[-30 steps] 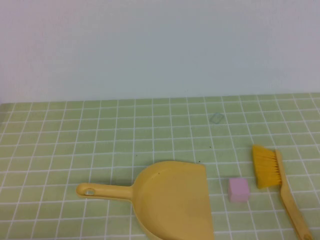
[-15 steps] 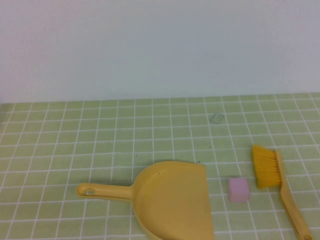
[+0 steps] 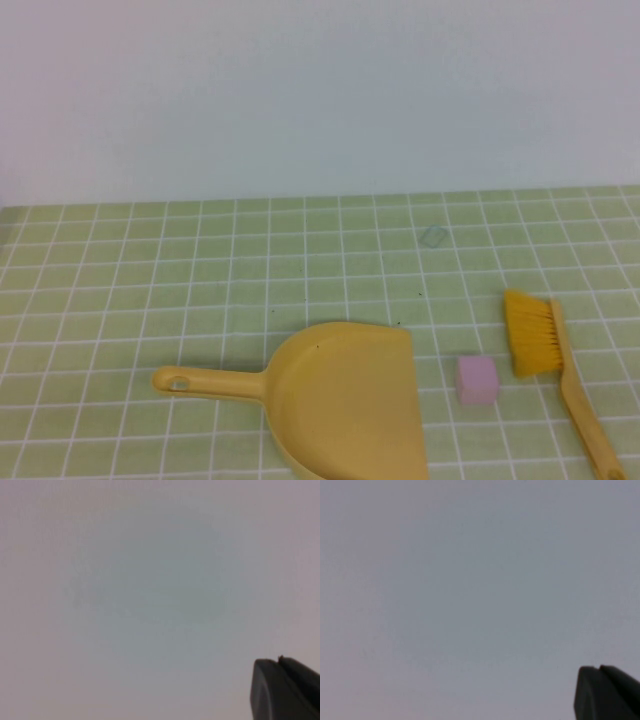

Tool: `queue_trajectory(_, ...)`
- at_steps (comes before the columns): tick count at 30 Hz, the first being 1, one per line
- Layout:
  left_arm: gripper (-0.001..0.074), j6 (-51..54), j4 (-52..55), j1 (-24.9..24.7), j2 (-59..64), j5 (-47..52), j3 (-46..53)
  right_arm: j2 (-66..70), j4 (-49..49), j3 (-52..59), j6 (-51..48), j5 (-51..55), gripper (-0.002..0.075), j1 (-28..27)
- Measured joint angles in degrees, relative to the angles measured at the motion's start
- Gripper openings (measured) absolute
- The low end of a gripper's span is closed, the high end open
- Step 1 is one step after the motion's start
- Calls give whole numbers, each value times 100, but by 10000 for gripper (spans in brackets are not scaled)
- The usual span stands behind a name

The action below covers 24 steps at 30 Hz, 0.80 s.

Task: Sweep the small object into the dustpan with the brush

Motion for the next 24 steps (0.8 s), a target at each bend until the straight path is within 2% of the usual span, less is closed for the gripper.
queue_trajectory(4,-4,0,0,0,0,-71,0,0,0,-11,-91,95,-3,0)
queue_trajectory(8,-4,0,0,0,0,1213,-463,11,52,-98,18,531,-3,0)
queue_trajectory(12,-4,113,0,0,-5,2690,-1167,11,56,-619,175,1693,-3,0)
queue_trajectory(16,-4,176,0,0,247,3561,-1525,11,56,-1402,167,3188,-3,0)
queue_trajectory(24,-4,494,0,0,315,3823,-1589,825,371,-2720,87,5559,-2,0)
